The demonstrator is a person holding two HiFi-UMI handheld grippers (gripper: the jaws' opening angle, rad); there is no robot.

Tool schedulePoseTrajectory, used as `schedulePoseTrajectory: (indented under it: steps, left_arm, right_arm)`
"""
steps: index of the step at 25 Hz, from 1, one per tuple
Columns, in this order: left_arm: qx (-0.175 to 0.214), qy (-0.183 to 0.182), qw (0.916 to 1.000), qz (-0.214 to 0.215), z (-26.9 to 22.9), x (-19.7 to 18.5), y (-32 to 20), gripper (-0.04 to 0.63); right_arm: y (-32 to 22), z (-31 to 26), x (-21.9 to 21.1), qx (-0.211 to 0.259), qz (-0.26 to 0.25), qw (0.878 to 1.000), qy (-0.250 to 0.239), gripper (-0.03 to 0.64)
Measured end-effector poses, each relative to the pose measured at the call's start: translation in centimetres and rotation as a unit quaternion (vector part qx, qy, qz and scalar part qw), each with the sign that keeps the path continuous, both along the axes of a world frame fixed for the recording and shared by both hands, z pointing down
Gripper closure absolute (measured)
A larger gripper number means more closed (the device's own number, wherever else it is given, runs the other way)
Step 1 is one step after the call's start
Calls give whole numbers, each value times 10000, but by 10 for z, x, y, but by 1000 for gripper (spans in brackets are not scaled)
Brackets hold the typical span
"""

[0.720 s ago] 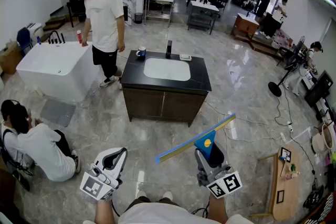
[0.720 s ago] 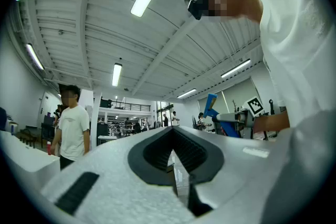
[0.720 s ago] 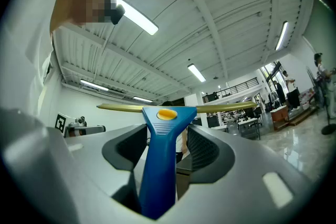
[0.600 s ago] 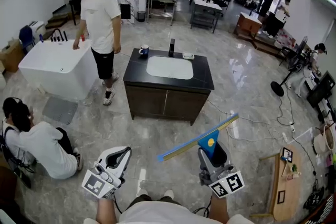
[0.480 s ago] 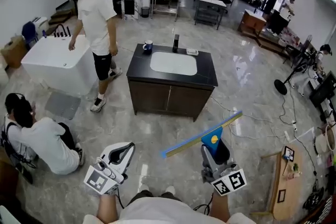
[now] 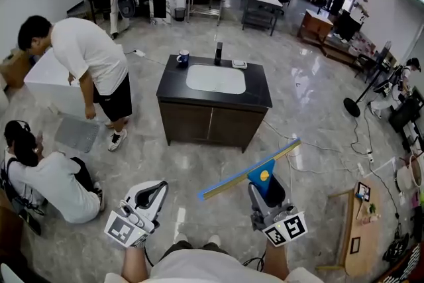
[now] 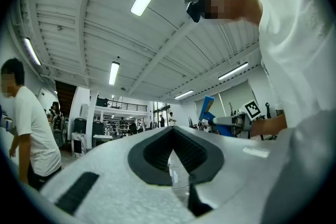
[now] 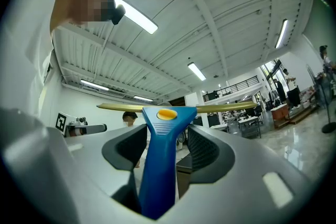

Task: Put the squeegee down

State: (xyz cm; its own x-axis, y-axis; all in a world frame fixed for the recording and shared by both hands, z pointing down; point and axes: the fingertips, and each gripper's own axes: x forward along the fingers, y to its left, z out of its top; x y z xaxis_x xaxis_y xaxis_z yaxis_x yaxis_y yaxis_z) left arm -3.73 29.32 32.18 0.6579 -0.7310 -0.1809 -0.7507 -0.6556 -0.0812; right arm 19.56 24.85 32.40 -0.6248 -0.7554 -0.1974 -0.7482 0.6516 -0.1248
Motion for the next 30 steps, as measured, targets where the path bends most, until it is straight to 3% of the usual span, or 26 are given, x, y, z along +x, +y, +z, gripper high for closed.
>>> schedulePoseTrajectory:
  steps: [20,30]
  left_arm:
    - [-194,-140,9996,-121,15,12,-14,597]
    - [-185,-314,9990,-263,19,58,-46,597]
  right_arm:
    - [-17,5,22,66,145,9999,37,356]
    - [-43,16,76,-8,126,9999,78,356]
